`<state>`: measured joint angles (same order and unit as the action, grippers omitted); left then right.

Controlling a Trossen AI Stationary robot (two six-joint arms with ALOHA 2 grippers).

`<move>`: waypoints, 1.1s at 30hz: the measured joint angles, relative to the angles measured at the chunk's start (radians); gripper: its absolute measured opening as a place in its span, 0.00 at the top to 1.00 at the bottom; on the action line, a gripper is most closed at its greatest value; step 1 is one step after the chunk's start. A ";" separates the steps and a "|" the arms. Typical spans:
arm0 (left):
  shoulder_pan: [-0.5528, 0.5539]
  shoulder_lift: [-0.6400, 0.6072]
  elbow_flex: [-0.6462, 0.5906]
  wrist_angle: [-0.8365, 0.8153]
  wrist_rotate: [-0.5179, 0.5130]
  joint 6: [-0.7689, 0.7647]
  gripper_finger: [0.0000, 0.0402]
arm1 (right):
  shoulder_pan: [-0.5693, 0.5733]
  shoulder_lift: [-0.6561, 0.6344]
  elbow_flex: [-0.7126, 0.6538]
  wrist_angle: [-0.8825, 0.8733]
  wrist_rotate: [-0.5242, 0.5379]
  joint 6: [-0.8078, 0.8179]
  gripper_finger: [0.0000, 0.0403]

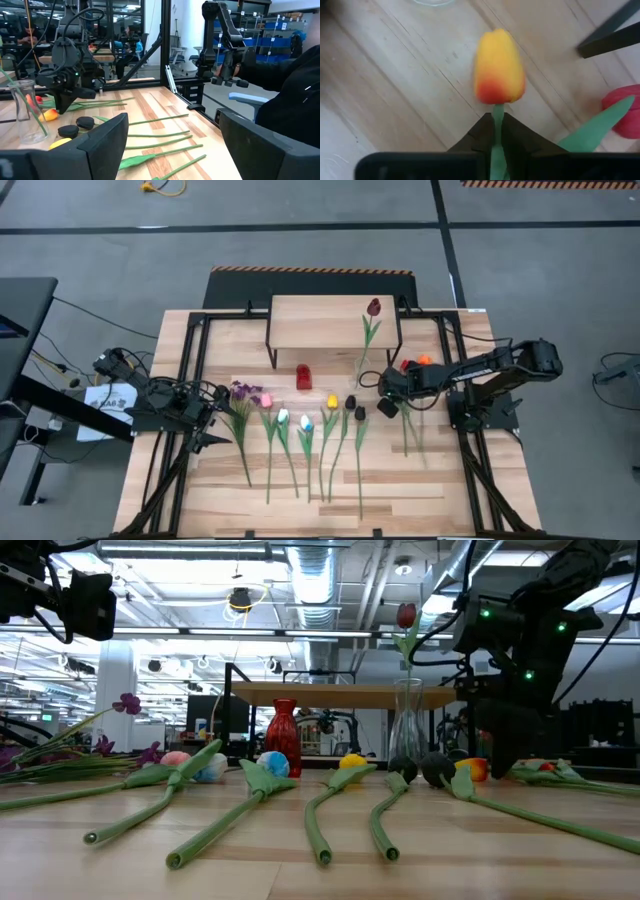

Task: Pick and place flowers into a vace then onto a shelf
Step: Put the light orange flower into the transparent vase

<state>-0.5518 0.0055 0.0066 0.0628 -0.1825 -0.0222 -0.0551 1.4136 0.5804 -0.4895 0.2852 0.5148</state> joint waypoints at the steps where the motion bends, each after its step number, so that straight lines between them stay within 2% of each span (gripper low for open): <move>1: 0.000 0.000 0.000 0.000 0.000 0.000 0.25 | 0.000 0.000 0.000 0.000 0.000 0.000 0.96; 4: 0.000 0.000 0.000 0.000 0.000 0.000 0.25 | 0.000 0.000 0.000 0.000 0.000 0.000 0.99; 10: 0.000 0.000 0.000 0.000 0.000 0.000 0.25 | 0.000 0.000 0.000 0.000 0.000 0.010 0.96; 23: 0.000 0.000 0.000 0.000 0.000 0.000 0.25 | 0.002 -0.002 0.004 -0.012 -0.001 0.121 0.98; 33: 0.000 0.000 0.000 0.000 0.000 0.000 0.25 | 0.028 -0.002 0.142 -0.218 0.013 0.159 0.99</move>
<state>-0.5521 0.0055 0.0063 0.0628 -0.1826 -0.0220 -0.0267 1.4117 0.7228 -0.7074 0.2977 0.6743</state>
